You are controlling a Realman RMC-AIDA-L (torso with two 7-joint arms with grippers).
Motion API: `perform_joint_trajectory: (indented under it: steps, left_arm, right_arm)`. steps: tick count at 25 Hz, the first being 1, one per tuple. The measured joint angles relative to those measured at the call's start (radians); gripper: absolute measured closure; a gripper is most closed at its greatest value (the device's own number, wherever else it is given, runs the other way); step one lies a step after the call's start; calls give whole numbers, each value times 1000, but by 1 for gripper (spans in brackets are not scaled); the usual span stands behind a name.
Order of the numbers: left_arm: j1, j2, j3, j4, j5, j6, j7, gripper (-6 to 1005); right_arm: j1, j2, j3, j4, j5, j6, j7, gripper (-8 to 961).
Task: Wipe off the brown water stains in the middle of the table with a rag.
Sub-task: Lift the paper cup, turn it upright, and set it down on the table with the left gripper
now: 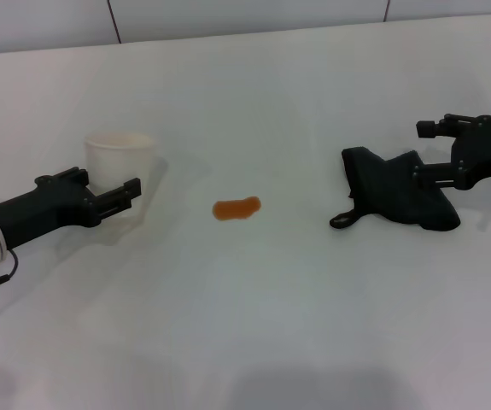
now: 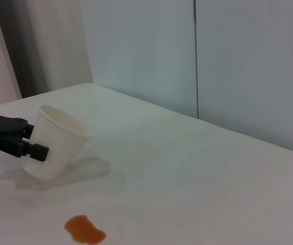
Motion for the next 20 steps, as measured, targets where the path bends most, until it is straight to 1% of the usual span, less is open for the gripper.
perform_joint_trajectory:
  steps: [8,20]
  left_arm:
    - [-6,0,0,7,7,-40,17,319]
    - [-24,-2,0,8,36,-40,15,316]
  right_arm:
    - [0,0,0,0,0,0,0,95]
    - [-1,0,0,0,0,5,0,96]
